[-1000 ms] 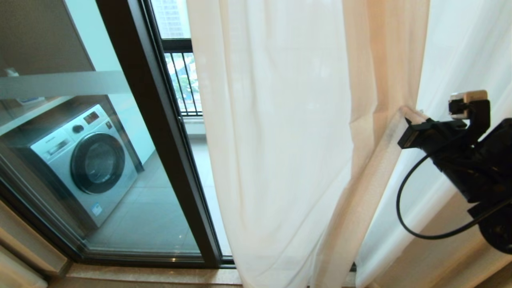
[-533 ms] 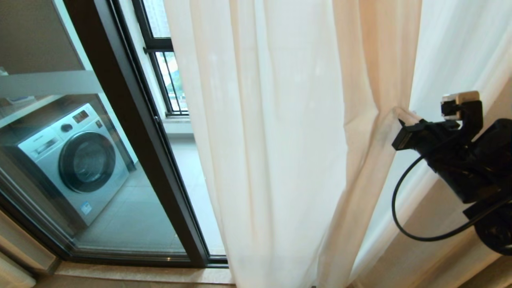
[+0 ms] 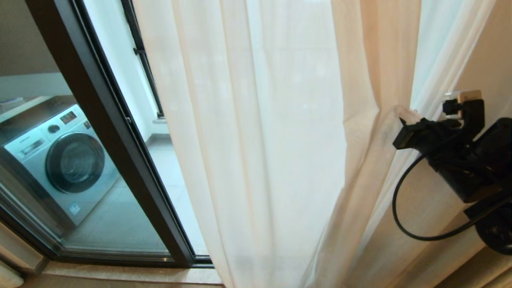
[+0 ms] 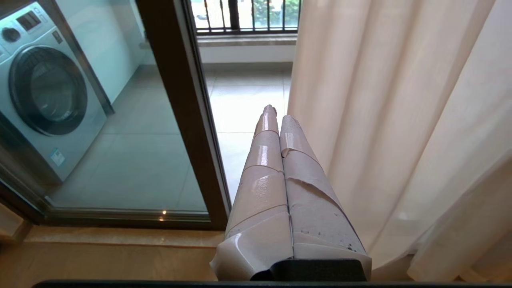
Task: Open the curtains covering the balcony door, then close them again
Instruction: Pull the inner curtains open on both sides
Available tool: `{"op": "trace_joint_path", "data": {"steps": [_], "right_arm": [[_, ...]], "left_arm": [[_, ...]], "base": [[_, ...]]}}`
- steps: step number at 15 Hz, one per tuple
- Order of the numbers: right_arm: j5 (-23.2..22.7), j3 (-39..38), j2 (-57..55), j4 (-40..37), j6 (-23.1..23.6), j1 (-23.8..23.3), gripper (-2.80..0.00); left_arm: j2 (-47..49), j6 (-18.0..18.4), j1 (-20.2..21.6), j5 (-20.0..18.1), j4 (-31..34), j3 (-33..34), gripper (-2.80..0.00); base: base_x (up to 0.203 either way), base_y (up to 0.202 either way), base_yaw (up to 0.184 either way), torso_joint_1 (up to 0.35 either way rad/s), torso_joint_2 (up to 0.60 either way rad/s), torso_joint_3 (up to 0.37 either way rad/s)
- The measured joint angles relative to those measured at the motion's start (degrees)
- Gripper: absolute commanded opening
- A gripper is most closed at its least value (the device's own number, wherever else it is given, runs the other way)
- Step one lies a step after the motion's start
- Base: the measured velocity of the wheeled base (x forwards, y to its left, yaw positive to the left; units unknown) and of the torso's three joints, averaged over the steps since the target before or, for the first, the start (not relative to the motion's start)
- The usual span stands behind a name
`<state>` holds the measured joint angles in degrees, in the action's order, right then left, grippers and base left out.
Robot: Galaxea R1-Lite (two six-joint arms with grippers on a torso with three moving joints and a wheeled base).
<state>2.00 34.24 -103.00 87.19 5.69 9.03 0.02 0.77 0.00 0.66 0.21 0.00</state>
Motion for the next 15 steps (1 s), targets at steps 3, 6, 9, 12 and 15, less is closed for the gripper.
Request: {"op": "trace_joint_path", "data": {"steps": [3, 6, 9, 12, 15], "right_arm": [[-0.05, 1.22, -0.22, -0.09, 0.09, 0.11, -2.80], [-0.10, 0.21, -0.15, 0.08, 0.01, 0.06, -2.80], [-0.07, 0.27, 0.13, -0.09, -0.10, 0.13, -2.80], [-0.02, 0.45, 0.38, -0.01, -0.24, 0.00, -2.80], [-0.07, 2.44, 0.68, -0.04, -0.34, -1.01, -2.80]], "left_arm": [[0.00, 0.01, 0.00, 0.02, -0.04, 0.00, -2.80], [0.00, 0.00, 0.05, 0.05, -0.10, 0.00, -2.80], [0.00, 0.02, 0.00, 0.02, -0.02, 0.00, -2.80], [0.00, 0.00, 0.00, 0.02, -0.03, 0.00, -2.80], [0.00, 0.02, 0.00, 0.03, -0.02, 0.00, -2.80]], "base": [[0.000, -0.024, -0.003, 0.002, 0.00, 0.002], [0.000, 0.000, 0.000, 0.000, 0.00, 0.000], [0.000, 0.000, 0.000, 0.000, 0.00, 0.000], [0.000, 0.000, 0.000, 0.000, 0.00, 0.000], [0.000, 0.000, 0.000, 0.000, 0.00, 0.000]]}}
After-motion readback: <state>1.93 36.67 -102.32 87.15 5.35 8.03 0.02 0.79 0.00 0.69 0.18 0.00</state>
